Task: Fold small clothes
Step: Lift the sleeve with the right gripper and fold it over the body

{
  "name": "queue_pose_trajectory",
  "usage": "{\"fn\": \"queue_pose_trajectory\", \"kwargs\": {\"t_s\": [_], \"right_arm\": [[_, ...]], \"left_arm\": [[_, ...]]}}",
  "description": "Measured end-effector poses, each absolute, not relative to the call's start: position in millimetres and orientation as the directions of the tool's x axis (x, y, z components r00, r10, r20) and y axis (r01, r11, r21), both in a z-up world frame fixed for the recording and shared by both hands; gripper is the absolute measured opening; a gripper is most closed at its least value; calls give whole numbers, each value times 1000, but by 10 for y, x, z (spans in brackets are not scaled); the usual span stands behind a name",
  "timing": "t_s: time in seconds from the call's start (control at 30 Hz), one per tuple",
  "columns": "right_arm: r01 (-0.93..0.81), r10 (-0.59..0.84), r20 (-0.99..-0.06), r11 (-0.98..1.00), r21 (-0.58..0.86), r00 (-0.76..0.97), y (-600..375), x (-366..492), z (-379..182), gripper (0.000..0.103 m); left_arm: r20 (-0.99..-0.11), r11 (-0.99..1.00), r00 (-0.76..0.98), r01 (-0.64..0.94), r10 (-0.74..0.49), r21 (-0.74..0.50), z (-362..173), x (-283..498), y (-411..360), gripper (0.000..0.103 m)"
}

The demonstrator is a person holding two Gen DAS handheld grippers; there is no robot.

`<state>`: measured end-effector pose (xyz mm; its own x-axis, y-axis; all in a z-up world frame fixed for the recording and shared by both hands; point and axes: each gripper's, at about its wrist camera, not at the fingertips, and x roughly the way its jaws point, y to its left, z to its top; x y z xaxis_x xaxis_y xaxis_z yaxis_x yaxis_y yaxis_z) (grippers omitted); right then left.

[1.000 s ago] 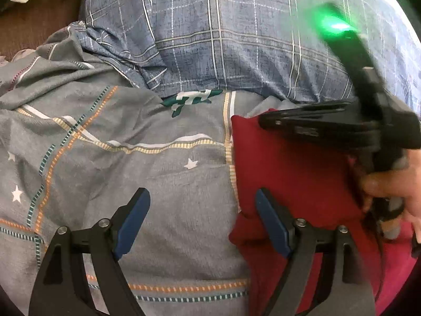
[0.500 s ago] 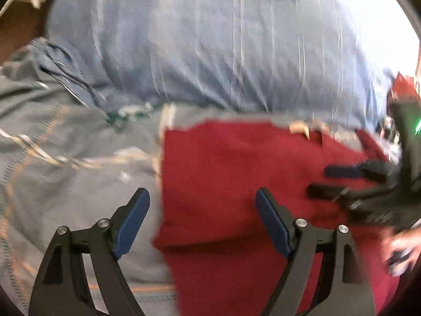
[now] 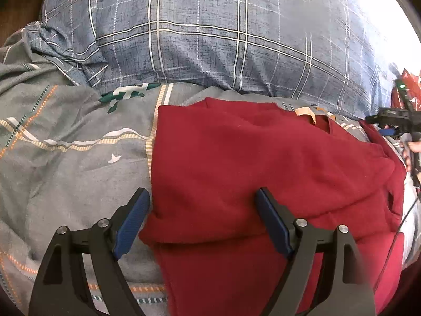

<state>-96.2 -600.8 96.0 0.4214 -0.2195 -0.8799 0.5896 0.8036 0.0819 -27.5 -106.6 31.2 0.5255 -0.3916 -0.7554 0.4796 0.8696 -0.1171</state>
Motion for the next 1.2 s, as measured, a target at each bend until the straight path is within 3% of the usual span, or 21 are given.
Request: {"fn": "queue_pose_trajectory", "kwargs": {"t_s": [0.1,0.2,0.27,0.4,0.57,0.7,0.83,1.0,1.17,1.2], "right_arm": [[588,-229,-883,806,65,411,-6100,-955,793,78],[579,-301,-859,815,-6,414,-6130,-1084,837,25],[581,-257,-847,811,74,466,-6236,-1292,928,14],[589,-259,-788,793,157,559,-6319,-1733,1282,13],[509,-238,-649,818,268,723,-6201,-2232,1937,13],[338,-136,-524,888,312,841,-5795,-2380,2533,13],[121,36,-470,946,300,882,-5239,-2254,2890,13],[-131,283,-516,941,312,809,-4359,-1700,2761,13],[-226,347,-680,938,264,646,-3442,-930,1861,14],[-215,317,-731,948,233,604,-3282,-778,1587,18]], "left_arm": [[-759,868,520,482,-392,-118,299,-247,-1077,83],[-760,867,513,481,-400,-132,296,-229,-1063,83],[-758,868,516,480,-400,-131,303,-234,-1057,83],[-752,870,533,481,-388,-107,326,-270,-1058,83],[-741,873,551,479,-385,-97,370,-287,-1023,83],[-722,881,569,459,-394,-118,436,-277,-929,83],[-707,891,585,430,-398,-147,489,-239,-813,83],[-686,901,600,386,-410,-201,558,-173,-627,83],[-684,902,595,347,-423,-256,549,-98,-507,83],[-684,900,591,346,-428,-263,540,-83,-505,83]]}}
